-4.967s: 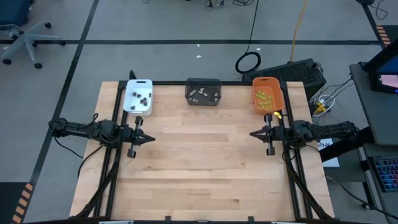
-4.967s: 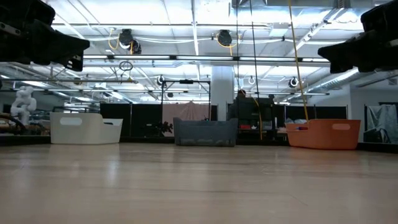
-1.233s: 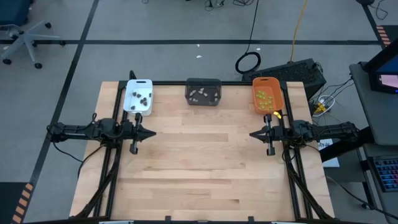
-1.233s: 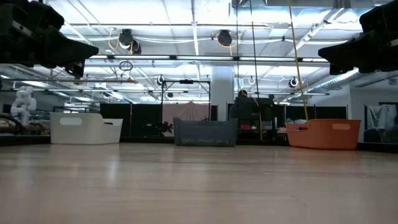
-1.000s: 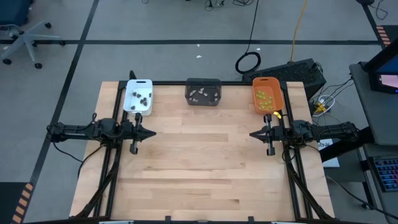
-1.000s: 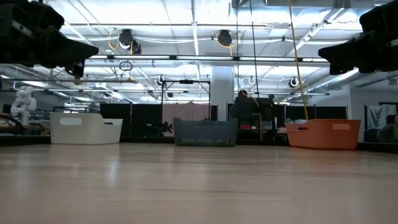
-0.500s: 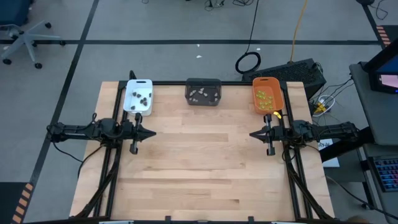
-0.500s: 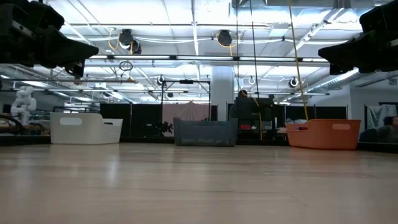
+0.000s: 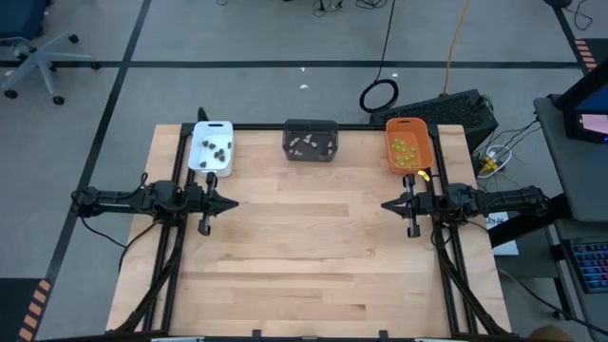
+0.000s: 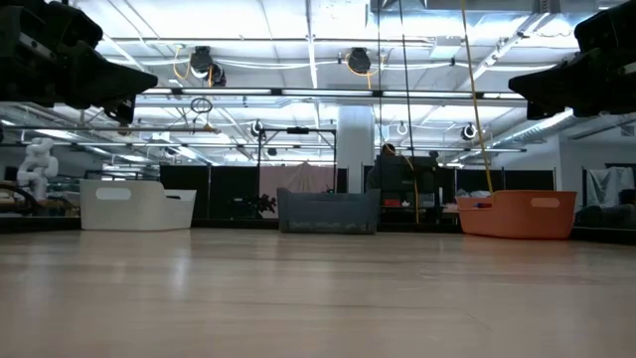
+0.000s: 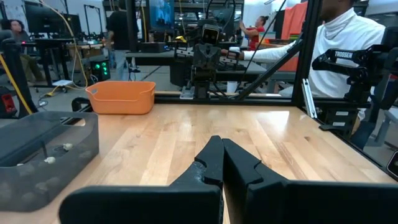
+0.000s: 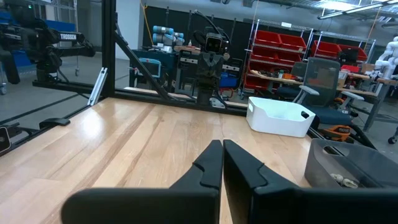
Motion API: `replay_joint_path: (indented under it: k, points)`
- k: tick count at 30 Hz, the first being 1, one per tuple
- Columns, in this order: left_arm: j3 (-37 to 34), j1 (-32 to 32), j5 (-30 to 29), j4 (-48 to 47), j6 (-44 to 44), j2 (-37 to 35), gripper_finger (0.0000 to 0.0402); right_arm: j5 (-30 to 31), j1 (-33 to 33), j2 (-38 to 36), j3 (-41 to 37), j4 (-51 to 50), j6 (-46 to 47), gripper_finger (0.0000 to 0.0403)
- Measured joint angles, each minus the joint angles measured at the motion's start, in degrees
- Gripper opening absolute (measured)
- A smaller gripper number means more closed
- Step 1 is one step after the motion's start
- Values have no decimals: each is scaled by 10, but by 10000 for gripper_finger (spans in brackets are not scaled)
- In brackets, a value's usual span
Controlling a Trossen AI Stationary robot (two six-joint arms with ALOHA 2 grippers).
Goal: Sort Halloween decoration
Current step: Return to Home Position
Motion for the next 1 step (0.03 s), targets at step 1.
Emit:
replay_joint_path:
  k: [1]
  points:
    - [0,0,0,0,0,0,0,0,0,0,0,0,0,0]
